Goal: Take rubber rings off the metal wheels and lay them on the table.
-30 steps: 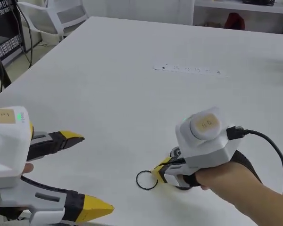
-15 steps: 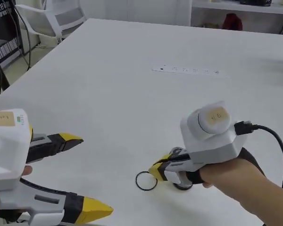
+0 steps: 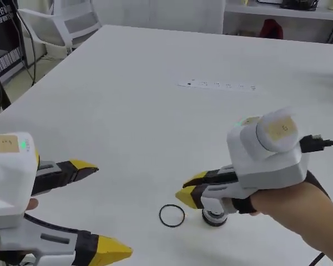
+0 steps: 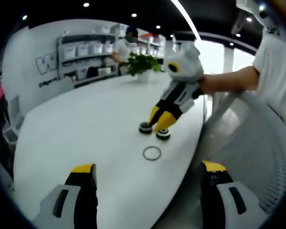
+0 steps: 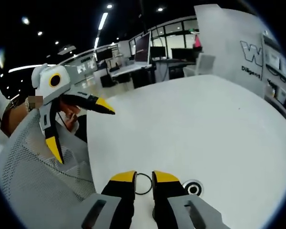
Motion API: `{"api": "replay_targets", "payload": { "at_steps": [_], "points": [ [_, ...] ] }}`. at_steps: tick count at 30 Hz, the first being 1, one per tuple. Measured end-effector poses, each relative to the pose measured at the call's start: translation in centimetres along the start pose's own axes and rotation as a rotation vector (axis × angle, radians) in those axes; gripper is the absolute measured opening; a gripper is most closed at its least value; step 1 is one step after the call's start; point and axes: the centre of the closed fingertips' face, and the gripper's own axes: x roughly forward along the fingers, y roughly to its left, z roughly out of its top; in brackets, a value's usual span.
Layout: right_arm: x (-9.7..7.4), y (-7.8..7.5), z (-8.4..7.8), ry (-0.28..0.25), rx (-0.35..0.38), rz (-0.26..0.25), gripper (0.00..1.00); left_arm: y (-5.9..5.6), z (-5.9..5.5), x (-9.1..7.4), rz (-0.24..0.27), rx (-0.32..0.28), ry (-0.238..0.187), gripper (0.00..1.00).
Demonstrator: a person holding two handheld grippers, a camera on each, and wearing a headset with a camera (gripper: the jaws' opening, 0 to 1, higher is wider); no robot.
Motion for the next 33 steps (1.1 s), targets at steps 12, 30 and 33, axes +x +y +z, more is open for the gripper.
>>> {"api": "replay_targets", "payload": {
  "at_steps": [12,30,33],
  "points": [
    [-3.9,-2.9,-1.4,-0.057,0.052,-0.053,0.11,-0.2,0.1,0.0,-0.012,0.002,-0.003,0.90],
    [-3.3,-4.6,-5.5,0.007,0.181,-0.026,0.14,-0.6,3.3,0.3,-0.053,0.142,-0.002,0.85],
    [-3.0,-4.4,-6.2,0.035,0.212,-0.005,0.15,-0.7,5.8,0.8,-0.067,0.183,-0.036,0.85]
  ]
}}
